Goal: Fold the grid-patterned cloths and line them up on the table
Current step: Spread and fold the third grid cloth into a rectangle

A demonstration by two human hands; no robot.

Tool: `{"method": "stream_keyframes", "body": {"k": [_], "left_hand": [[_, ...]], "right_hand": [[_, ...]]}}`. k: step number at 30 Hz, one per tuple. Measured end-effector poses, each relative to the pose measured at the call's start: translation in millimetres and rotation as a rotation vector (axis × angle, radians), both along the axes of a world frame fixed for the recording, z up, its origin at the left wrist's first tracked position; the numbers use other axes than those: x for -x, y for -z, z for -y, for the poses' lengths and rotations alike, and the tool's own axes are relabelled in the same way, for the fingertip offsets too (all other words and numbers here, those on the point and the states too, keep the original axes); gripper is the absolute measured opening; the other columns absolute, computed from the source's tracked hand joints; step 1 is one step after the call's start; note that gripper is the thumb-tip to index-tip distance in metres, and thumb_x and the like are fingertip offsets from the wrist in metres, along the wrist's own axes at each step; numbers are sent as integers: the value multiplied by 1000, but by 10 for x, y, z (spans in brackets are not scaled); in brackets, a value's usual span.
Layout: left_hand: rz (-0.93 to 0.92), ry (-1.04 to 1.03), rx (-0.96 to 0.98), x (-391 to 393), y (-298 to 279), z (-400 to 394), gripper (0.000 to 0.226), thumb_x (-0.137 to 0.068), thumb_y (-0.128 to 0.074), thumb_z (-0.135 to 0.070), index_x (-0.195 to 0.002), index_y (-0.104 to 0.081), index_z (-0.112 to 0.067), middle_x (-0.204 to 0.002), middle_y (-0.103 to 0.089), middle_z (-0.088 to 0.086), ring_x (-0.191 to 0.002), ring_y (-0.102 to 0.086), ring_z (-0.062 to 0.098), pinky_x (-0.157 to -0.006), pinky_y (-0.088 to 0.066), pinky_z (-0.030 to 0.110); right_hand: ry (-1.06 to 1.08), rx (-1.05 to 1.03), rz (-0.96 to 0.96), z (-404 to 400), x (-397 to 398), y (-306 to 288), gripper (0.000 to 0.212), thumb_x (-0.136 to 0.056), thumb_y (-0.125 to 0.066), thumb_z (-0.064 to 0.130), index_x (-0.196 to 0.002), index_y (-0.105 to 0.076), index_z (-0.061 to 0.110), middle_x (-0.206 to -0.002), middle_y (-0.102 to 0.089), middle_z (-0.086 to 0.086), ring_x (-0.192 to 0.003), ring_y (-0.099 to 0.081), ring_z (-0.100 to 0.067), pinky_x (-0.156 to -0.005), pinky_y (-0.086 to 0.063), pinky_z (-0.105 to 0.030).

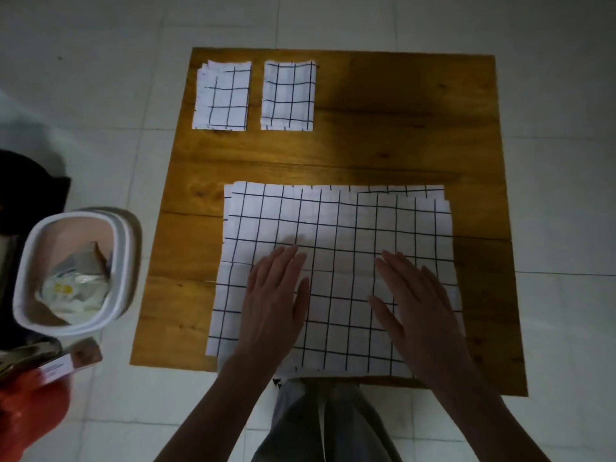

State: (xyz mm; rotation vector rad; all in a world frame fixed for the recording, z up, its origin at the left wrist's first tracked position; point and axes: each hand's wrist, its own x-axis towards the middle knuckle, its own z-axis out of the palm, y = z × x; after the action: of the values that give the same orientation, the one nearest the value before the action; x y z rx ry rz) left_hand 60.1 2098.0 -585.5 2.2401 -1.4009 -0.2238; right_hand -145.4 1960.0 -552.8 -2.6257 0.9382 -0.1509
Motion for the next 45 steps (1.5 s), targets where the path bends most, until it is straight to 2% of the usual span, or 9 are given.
{"method": "stream_keyframes", "body": {"k": [8,15,22,25,29,37,40,42,45], "left_hand": [[71,179,-12,-175,601,88,45,-106,-48,-35,-141,-61,-10,-150,-56,10,-145,-45,30,-112,-44,55],[77,222,-25,-224,712,94,42,-104,-53,-34,-139,-64,-13,-150,-57,6,-143,-48,28,-111,-44,54],[66,183,24,-197,710,126,34,-102,-57,-31,-126,-72,-13,-136,-66,6,-132,-57,27,-106,-48,53],[64,176,72,-195,681,146,28,-100,-61,-28,-119,-75,-12,-128,-70,5,-125,-62,26,-104,-49,49],[53,168,124,-232,587,175,22,-98,-66,-27,-110,-77,-12,-119,-72,2,-118,-61,21,-104,-45,35],[43,251,97,-491,417,124,20,-101,-60,-28,-111,-70,-15,-115,-69,3,-112,-63,21,-96,-51,40],[58,281,81,-583,337,94,19,-103,-53,-29,-116,-61,-17,-114,-65,4,-110,-60,19,-95,-49,36],[80,309,100,-628,263,96,19,-102,-52,-27,-116,-57,-17,-111,-65,5,-106,-57,17,-92,-46,32],[107,334,118,-701,162,90,19,-101,-51,-24,-116,-57,-15,-107,-65,7,-101,-55,16,-88,-47,30]], "right_hand": [[-56,102,-38,221,-104,673,54,-106,-38,44,-148,-54,15,-161,-44,-5,-152,-33,-21,-125,-20,-42],[-138,79,-28,252,-157,864,47,-104,-43,42,-140,-62,18,-160,-45,-2,-152,-35,-20,-121,-32,-49],[-109,134,64,263,-166,942,31,-101,-53,33,-118,-75,19,-138,-65,-2,-134,-53,-20,-117,-35,-43],[-139,159,81,277,-170,925,27,-102,-54,31,-112,-76,18,-131,-69,0,-127,-57,-20,-113,-39,-42],[-150,142,106,304,-194,785,27,-101,-53,31,-109,-75,17,-125,-69,-1,-120,-58,-20,-109,-38,-37],[-184,111,164,373,-205,469,31,-100,-51,31,-111,-74,13,-118,-72,-4,-115,-56,-17,-108,-33,-27],[-205,102,181,387,-204,371,29,-101,-50,30,-114,-71,14,-117,-71,-4,-114,-57,-16,-105,-40,-31],[-221,115,188,413,-205,312,27,-102,-50,30,-115,-68,14,-114,-70,-4,-111,-58,-16,-97,-50,-35],[-247,145,217,474,-204,208,25,-102,-51,28,-110,-69,11,-107,-69,-5,-103,-58,-16,-89,-54,-30]]}}
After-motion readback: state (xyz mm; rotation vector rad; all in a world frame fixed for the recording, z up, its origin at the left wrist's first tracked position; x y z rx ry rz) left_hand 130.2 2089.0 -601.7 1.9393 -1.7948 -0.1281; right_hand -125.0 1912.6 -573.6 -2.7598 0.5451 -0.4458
